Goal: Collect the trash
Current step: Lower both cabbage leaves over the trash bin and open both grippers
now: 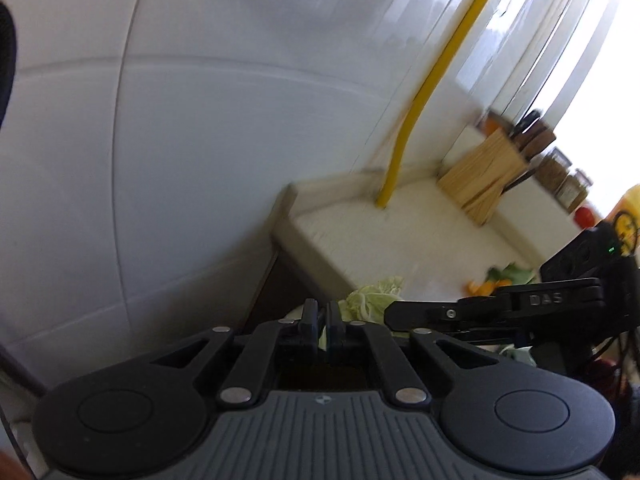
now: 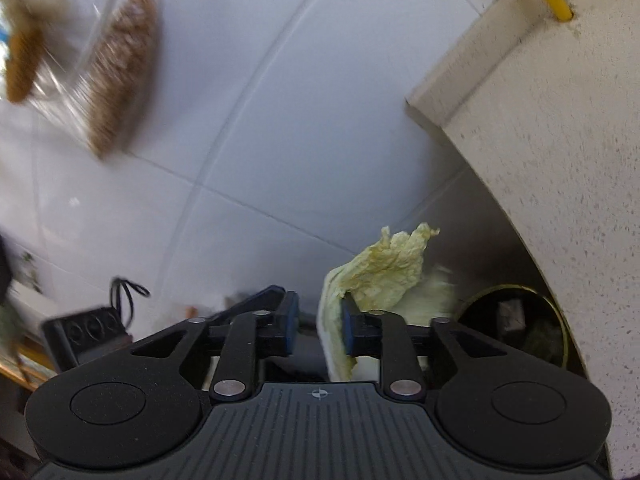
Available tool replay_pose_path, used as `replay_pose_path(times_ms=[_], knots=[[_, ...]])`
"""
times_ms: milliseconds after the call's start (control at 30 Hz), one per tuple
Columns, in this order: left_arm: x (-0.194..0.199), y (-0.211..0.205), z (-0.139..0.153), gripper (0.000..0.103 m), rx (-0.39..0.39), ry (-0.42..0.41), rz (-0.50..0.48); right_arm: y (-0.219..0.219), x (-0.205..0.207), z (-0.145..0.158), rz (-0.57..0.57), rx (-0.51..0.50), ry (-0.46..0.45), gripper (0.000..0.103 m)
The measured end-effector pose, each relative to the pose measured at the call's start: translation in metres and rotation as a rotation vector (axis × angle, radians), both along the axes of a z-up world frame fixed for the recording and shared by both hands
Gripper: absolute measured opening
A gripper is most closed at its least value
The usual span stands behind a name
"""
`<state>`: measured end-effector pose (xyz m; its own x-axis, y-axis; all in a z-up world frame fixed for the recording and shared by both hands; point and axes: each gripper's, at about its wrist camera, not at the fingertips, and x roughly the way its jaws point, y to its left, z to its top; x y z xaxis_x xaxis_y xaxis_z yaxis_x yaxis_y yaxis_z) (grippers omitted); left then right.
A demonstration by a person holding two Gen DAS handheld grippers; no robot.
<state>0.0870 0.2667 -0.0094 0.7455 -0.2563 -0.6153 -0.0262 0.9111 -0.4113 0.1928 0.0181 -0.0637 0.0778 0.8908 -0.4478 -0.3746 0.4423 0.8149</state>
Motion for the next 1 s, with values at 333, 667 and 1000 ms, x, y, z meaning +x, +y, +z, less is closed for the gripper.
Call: replay_pose_path(times_ms=[333, 667, 1000], knots=[[-0.002, 0.015, -0.017, 0.007, 0.034, 0.056, 0.045, 0.045, -0.003, -0.035, 0.061, -0.225, -0.020, 0.062], [-0.013, 0.022, -0.015, 0.009, 0.070, 0.047, 0.080, 0.086, -0.014, -0.065, 0.166, -0.411, -0.006, 0.070], [-0.017, 0.021, -0.011, 0.014, 0.094, 0.033, 0.102, 0.091, -0.010, -0.059, 0.170, -0.419, -0.047, 0.074]])
